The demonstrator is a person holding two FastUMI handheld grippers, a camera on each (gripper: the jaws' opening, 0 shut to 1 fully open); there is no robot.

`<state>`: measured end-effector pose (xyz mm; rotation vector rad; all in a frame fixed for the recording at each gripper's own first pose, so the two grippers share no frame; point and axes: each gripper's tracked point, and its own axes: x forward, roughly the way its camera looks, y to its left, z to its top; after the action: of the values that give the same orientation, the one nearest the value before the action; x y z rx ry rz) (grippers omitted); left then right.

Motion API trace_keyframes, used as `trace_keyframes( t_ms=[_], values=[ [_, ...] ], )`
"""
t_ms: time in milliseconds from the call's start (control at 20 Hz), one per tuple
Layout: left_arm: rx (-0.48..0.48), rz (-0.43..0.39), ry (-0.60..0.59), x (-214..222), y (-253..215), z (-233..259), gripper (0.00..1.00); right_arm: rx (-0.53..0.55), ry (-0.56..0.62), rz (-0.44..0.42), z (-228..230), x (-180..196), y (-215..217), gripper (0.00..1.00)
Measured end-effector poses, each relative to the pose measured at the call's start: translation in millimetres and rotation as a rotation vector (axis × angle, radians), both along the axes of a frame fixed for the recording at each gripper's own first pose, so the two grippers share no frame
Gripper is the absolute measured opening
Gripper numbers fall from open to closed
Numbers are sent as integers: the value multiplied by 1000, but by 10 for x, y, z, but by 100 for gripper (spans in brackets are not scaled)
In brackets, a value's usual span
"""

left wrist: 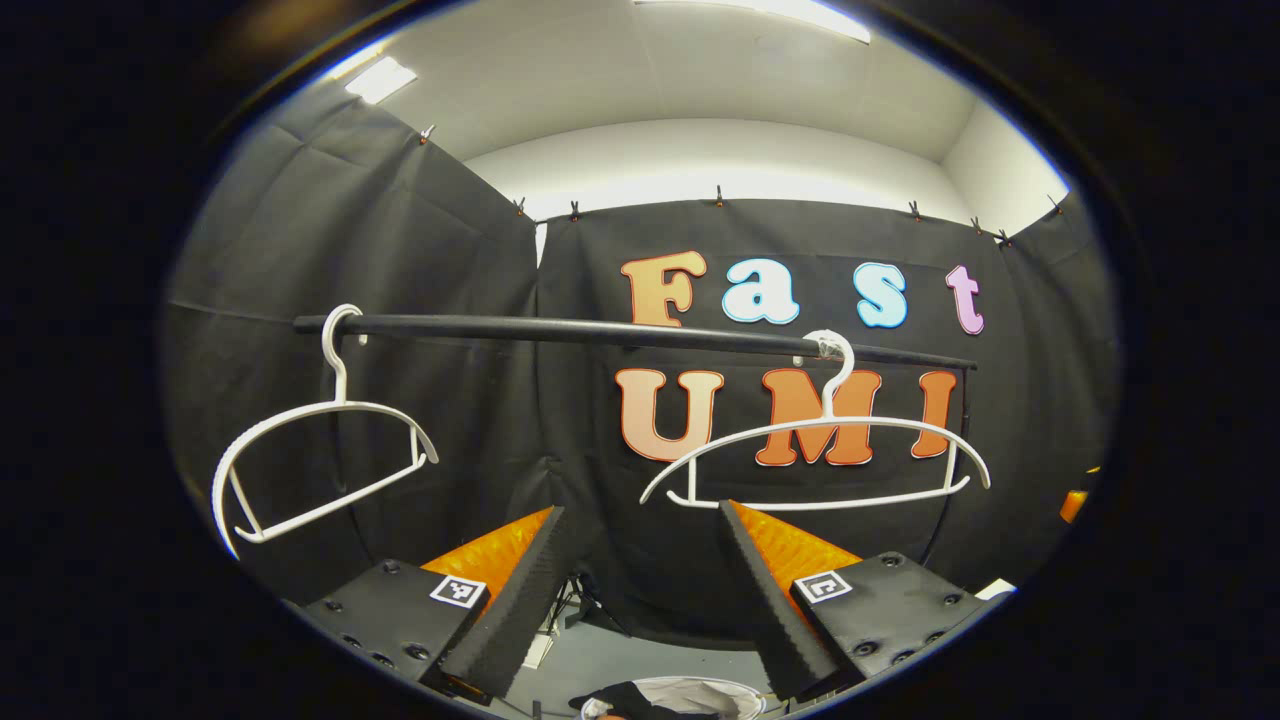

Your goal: Grasp the clothes on the hanger with both hands and then place them into the laundry hamper below.

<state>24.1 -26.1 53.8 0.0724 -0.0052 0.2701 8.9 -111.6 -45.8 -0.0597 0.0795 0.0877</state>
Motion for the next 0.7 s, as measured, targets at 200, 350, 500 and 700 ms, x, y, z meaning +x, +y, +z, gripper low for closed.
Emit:
trace_keyframes(
  t_ms=[200, 350, 500, 700],
  values=[
    [23, 13, 2, -60, 191, 59, 96, 7, -2, -11, 30, 7, 83, 94],
    [35, 21, 3, -111, 361, 102, 96, 11, -15, -26, 81, 25, 176, 94],
    [28, 20, 1, -180, 522, 159, 96, 17, -22, -37, 111, -7, 307, 94],
    [28, 12, -19, -239, 723, 254, 96, 1, -43, -53, 161, -53, 462, 94]
  ],
)
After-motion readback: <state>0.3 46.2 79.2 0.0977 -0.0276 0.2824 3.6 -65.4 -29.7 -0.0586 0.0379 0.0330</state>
